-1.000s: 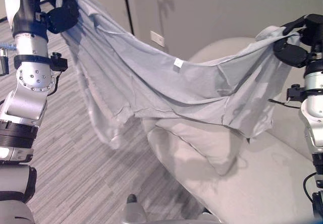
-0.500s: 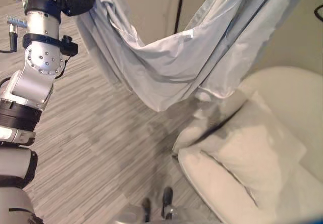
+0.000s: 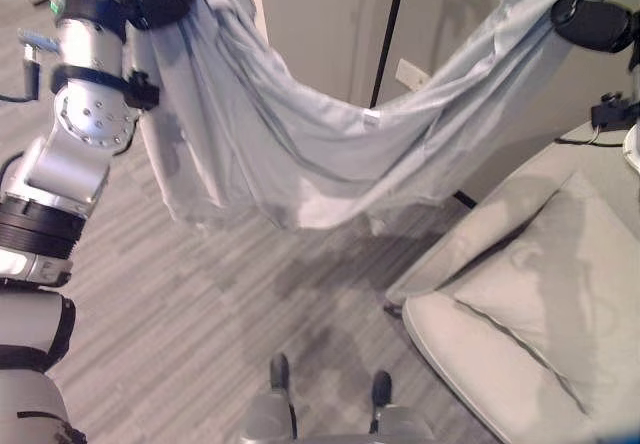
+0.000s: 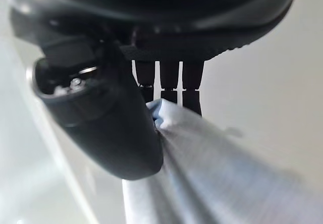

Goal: Hang the clothes on the sofa on the clothes rack.

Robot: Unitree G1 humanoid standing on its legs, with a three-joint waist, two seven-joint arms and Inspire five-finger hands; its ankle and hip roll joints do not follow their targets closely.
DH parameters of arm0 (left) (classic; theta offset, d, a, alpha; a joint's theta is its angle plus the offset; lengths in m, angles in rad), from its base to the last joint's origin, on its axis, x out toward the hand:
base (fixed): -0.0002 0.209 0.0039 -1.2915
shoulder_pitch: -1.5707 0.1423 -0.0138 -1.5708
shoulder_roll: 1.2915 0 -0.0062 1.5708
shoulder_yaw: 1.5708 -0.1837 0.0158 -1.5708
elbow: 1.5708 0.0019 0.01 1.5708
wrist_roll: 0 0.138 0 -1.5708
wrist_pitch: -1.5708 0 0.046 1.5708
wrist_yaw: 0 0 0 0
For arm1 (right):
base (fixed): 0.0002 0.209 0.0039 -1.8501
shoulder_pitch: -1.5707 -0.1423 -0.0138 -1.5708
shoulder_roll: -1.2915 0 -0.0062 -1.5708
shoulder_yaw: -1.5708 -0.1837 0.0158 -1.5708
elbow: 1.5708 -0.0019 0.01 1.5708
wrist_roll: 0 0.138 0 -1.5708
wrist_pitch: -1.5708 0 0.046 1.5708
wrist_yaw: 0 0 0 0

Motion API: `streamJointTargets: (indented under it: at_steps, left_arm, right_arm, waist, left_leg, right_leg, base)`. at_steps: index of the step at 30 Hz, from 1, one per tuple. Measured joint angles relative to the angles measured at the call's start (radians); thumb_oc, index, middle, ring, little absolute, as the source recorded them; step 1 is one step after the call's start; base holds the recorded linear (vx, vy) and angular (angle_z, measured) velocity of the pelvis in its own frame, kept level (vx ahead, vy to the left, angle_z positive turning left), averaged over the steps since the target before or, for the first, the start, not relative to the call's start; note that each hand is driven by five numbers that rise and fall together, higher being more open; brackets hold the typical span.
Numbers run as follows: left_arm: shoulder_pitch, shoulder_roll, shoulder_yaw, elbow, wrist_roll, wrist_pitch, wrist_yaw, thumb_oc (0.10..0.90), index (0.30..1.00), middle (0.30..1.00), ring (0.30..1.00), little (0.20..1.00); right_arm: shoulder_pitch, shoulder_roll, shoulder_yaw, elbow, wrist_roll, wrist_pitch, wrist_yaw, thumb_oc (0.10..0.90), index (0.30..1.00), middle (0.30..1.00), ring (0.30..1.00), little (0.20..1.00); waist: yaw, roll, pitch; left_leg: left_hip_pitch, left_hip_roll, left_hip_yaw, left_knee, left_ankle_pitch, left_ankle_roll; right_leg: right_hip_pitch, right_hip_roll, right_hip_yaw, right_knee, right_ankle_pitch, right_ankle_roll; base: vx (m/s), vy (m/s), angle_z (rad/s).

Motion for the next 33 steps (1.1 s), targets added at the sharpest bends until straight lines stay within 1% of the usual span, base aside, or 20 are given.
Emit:
streamJointTargets:
  at_steps: [2,5,6,8,9,10,11,13,14,15,16,17,18,19,21,22,25,30,32,33]
  left_arm:
    - [-0.031,0.019,0.014,-0.047,0.001,-0.024,-0.012,0.4,0.3,0.3,0.3,0.3]
    - [-0.071,0.016,0.012,-0.042,0.001,-0.022,-0.019,0.4,0.3,0.3,0.3,0.3]
    - [-0.078,0.016,0.012,-0.041,0.001,-0.02,-0.02,0.4,0.3,0.3,0.3,0.3]
    - [-0.078,0.016,0.012,-0.04,0.001,-0.016,-0.025,0.4,0.3,0.3,0.3,0.3]
    - [-0.079,0.013,0.012,-0.037,0.001,-0.016,-0.028,0.4,0.3,0.3,0.3,0.3]
    - [-0.08,0.008,0.012,-0.035,0.001,-0.016,-0.027,0.4,0.3,0.3,0.3,0.3]
    - [-0.08,0.008,0.012,-0.032,0.001,-0.015,-0.028,0.4,0.3,0.3,0.3,0.3]
    - [-0.08,0.007,0.012,-0.03,0.001,-0.015,-0.028,0.4,0.3,0.3,0.3,0.3]
    - [-0.079,0.007,0.015,-0.028,0.0,-0.014,-0.027,0.4,0.3,0.3,0.3,0.3]
    - [-0.076,0.007,0.016,-0.027,0.001,-0.013,-0.028,0.4,0.3,0.3,0.3,0.3]
    - [-0.069,0.007,0.018,-0.027,0.001,-0.013,-0.029,0.4,0.3,0.3,0.3,0.3]
    - [-0.033,-0.005,0.04,-0.044,0.001,-0.013,-0.03,0.4,0.3,0.3,0.3,0.3]
    - [-0.017,-0.019,0.044,-0.059,0.001,-0.013,-0.031,0.4,0.3,0.3,0.3,0.3]
    - [0.005,-0.07,0.078,-0.086,0.001,-0.015,-0.035,0.4,0.3,0.3,0.3,0.3]
    - [0.011,-0.104,0.116,-0.106,0.001,-0.022,-0.031,0.4,0.3,0.3,0.3,0.3]
    - [0.014,-0.106,0.116,-0.104,0.001,-0.019,-0.037,0.4,0.3,0.3,0.3,0.3]
    - [0.032,-0.113,0.126,-0.102,0.001,-0.014,-0.044,0.4,0.3,0.3,0.3,0.3]
    - [0.097,-0.111,0.185,-0.093,0.0,-0.014,-0.05,0.4,0.3,0.3,0.3,0.3]
    - [0.092,-0.107,0.194,-0.094,0.0,-0.017,-0.05,0.4,0.3,0.3,0.3,0.3]
    - [0.092,-0.106,0.194,-0.095,0.0,-0.017,-0.05,0.4,0.3,0.3,0.3,0.3]
  right_arm:
    - [-0.006,-0.041,0.05,-0.025,-0.003,0.015,0.009,0.4,0.3,0.3,0.3,0.3]
    - [-0.005,-0.051,0.061,-0.022,-0.003,0.036,0.009,0.4,0.3,0.3,0.3,0.3]
    - [-0.004,-0.052,0.061,-0.022,-0.003,0.035,0.008,0.4,0.3,0.3,0.3,0.3]
    - [0.0,-0.053,0.061,-0.022,-0.003,0.035,0.012,0.4,0.3,0.3,0.3,0.3]
    - [0.0,-0.058,0.061,-0.023,-0.003,0.035,0.012,0.4,0.3,0.3,0.3,0.3]
    - [-0.001,-0.086,0.061,-0.027,-0.003,0.034,0.016,0.4,0.3,0.3,0.3,0.3]
    - [-0.002,-0.097,0.061,-0.027,-0.003,0.033,0.016,0.4,0.3,0.3,0.3,0.3]
    - [-0.003,-0.111,0.061,-0.028,-0.003,0.033,0.019,0.4,0.3,0.3,0.3,0.3]
    - [-0.003,-0.115,0.057,-0.029,-0.003,0.024,0.02,0.4,0.3,0.3,0.3,0.3]
    - [0.001,-0.117,0.056,-0.034,-0.003,0.024,0.022,0.4,0.3,0.3,0.3,0.3]
    - [0.012,-0.119,0.051,-0.043,-0.003,0.022,0.023,0.4,0.3,0.3,0.3,0.3]
    - [0.033,-0.122,0.037,-0.05,-0.003,0.017,0.029,0.4,0.3,0.3,0.3,0.3]
    - [0.065,-0.131,0.013,-0.052,-0.003,0.018,0.032,0.4,0.3,0.3,0.3,0.3]
    - [0.113,-0.144,-0.032,-0.052,-0.003,0.025,0.033,0.4,0.3,0.3,0.3,0.3]
    - [0.118,-0.151,-0.049,-0.052,-0.003,0.026,0.034,0.4,0.3,0.3,0.3,0.3]
    - [0.125,-0.155,-0.061,-0.056,-0.003,0.026,0.047,0.4,0.3,0.3,0.3,0.3]
    - [0.137,-0.161,-0.106,-0.073,-0.002,0.025,0.056,0.4,0.3,0.3,0.3,0.3]
    - [0.136,-0.16,-0.127,-0.118,0.001,0.015,0.085,0.4,0.3,0.3,0.3,0.3]
    - [0.136,-0.161,-0.131,-0.137,0.003,0.01,0.086,0.4,0.3,0.3,0.3,0.3]
    - [0.136,-0.16,-0.133,-0.148,0.003,0.009,0.086,0.4,0.3,0.3,0.3,0.3]
  waist:
    - [-0.004,0.008,-0.006]
    - [-0.036,0.007,-0.005]
    - [-0.044,0.002,-0.002]
    - [-0.053,0.001,0.0]
    - [-0.065,-0.004,0.003]
    - [-0.057,-0.003,0.008]
    - [-0.057,-0.008,0.011]
    - [-0.056,-0.019,0.016]
    - [-0.054,-0.026,0.019]
    - [-0.062,-0.033,0.021]
    - [-0.074,-0.051,0.022]
    - [-0.088,-0.042,0.02]
    - [-0.091,-0.025,0.01]
    - [-0.096,0.001,-0.006]
    - [-0.088,0.006,-0.009]
    - [-0.098,0.005,-0.008]
    - [-0.104,0.004,-0.008]
    - [-0.095,-0.056,0.023]
    - [-0.089,-0.091,0.04]
    - [-0.079,-0.116,0.055]
  left_leg:
    - [0.016,-0.081,0.051,0.012,-0.042,0.049]
    - [0.036,-0.097,0.056,0.004,-0.042,0.053]
    - [0.052,-0.098,0.054,0.004,-0.047,0.061]
    - [0.079,-0.088,0.04,-0.001,-0.073,0.091]
    - [0.088,-0.087,0.032,-0.001,-0.074,0.091]
    - [0.095,-0.08,0.033,-0.001,-0.089,0.085]
    - [0.106,-0.072,0.035,-0.001,-0.102,0.078]
    - [0.12,-0.069,0.035,-0.001,-0.117,0.062]
    - [0.13,-0.065,0.027,-0.002,-0.138,0.054]
    - [0.143,-0.067,0.014,-0.002,-0.145,0.043]
    - [0.168,-0.075,-0.007,-0.003,-0.161,0.023]
    - [0.188,-0.059,-0.032,-0.006,-0.176,0.001]
    - [0.2,-0.033,-0.047,-0.008,-0.19,-0.021]
    - [0.204,0.012,-0.071,-0.008,-0.205,-0.054]
    - [0.197,0.048,-0.064,-0.006,-0.185,-0.073]
    - [0.193,0.072,-0.073,0.003,-0.163,-0.106]
    - [0.187,0.09,-0.073,0.031,-0.133,-0.139]
    - [0.142,0.099,-0.079,0.255,-0.151,-0.176]
    - [0.091,0.061,-0.076,0.224,-0.183,-0.163]
    - [0.062,0.026,-0.086,0.122,-0.182,-0.132]
  right_leg:
    - [-0.033,-0.085,0.031,0.041,0.014,0.078]
    - [-0.132,-0.12,0.032,0.232,0.018,0.084]
    - [-0.205,-0.136,0.044,0.365,0.021,0.099]
    - [-0.268,-0.104,0.086,0.449,-0.038,0.089]
    - [-0.276,-0.086,0.093,0.428,-0.047,0.088]
    - [-0.313,-0.055,0.091,0.41,-0.055,0.075]
    - [-0.325,-0.021,0.092,0.323,-0.053,0.077]
    - [-0.326,0.004,0.09,0.163,-0.036,0.096]
    - [-0.32,0.03,0.111,0.027,-0.001,0.11]
    - [-0.312,0.037,0.12,-0.036,0.024,0.116]
    - [-0.289,0.038,0.136,-0.074,0.04,0.11]
    - [-0.253,0.051,0.148,-0.087,0.126,0.108]
    - [-0.23,0.071,0.14,-0.102,0.174,0.092]
    - [-0.204,0.115,0.124,-0.117,0.213,0.026]
    - [-0.204,0.149,0.108,-0.122,0.202,-0.015]
    - [-0.192,0.162,0.081,-0.122,0.191,-0.037]
    - [-0.17,0.185,0.064,-0.121,0.168,-0.06]
    - [-0.067,0.175,0.062,-0.122,0.11,-0.106]
    - [-0.056,0.15,0.059,-0.123,0.09,-0.118]
    - [-0.051,0.131,0.062,-0.123,0.088,-0.117]
  base:
    - [0.2,0.361,-0.59]
    - [0.09,0.219,-0.2]
    - [0.1,0.084,-0.21]
    - [0.13,0.007,-0.11]
    - [0.18,-0.059,0.03]
    - [0.19,-0.103,0.05]
    - [0.21,-0.13,-0.06]
    - [0.26,-0.109,0.02]
    - [0.26,-0.099,0.14]
    - [0.23,-0.121,0.31]
    - [0.22,-0.156,0.53]
    - [0.21,-0.175,0.57]
    - [0.23,-0.21,0.66]
    - [0.17,-0.147,0.47]
    - [0.24,-0.239,0.21]
    - [0.3,-0.299,0.22]
    - [0.19,-0.21,0.17]
    - [0.1,-0.098,0.07]
    - [0.09,-0.005,0.18]
    - [0.07,0.011,0.16]
